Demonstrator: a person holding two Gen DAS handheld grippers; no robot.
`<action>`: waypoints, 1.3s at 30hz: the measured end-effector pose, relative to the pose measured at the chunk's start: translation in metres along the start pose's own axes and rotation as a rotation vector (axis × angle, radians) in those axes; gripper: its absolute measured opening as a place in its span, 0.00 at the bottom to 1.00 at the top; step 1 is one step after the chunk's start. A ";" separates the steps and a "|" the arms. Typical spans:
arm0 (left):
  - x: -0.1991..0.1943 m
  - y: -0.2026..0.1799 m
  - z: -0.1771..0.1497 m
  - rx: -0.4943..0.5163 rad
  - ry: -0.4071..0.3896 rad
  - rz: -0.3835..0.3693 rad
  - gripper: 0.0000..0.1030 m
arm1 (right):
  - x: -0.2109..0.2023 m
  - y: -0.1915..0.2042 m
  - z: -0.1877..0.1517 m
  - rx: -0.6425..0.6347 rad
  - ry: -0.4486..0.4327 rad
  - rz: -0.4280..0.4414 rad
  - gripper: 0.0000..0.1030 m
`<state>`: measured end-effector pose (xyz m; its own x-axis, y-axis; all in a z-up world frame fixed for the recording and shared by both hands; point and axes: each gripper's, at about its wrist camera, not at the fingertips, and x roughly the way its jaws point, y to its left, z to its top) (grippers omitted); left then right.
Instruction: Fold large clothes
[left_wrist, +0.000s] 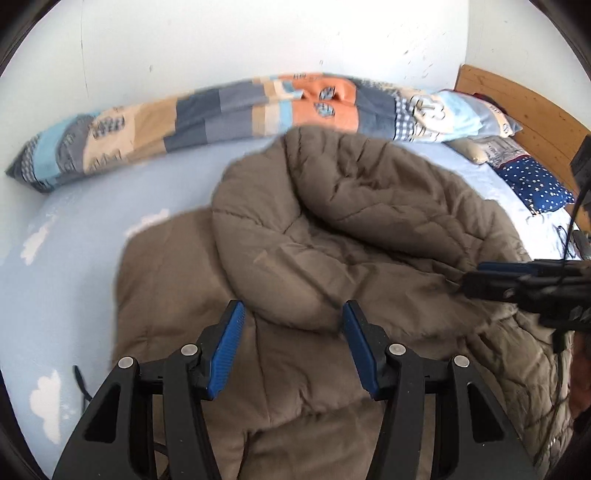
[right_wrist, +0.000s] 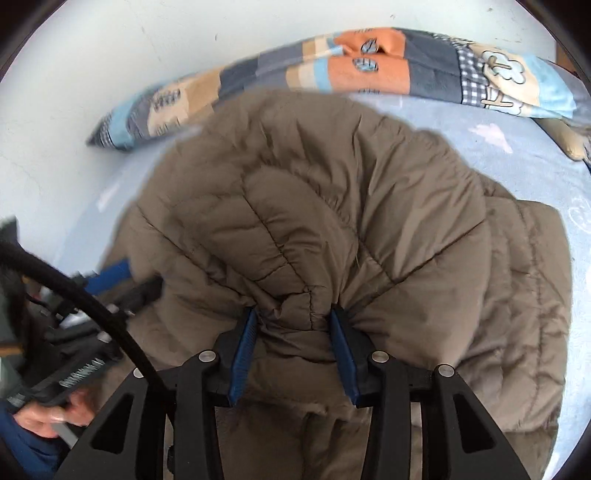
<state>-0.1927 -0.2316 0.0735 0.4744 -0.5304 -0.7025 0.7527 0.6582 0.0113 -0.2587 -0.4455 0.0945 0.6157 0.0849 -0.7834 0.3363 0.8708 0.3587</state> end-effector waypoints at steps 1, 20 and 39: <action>-0.013 -0.004 -0.002 0.021 -0.025 0.010 0.53 | -0.013 0.002 -0.003 0.008 -0.021 0.016 0.43; -0.163 -0.041 -0.179 -0.032 0.061 0.201 0.61 | -0.158 0.024 -0.221 0.002 -0.117 0.099 0.52; -0.127 -0.027 -0.205 -0.015 0.155 0.265 0.69 | -0.103 0.027 -0.250 -0.016 0.065 -0.013 0.56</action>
<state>-0.3673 -0.0725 0.0166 0.5774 -0.2517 -0.7767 0.6047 0.7711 0.1996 -0.4912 -0.3094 0.0574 0.5633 0.1043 -0.8196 0.3322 0.8797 0.3403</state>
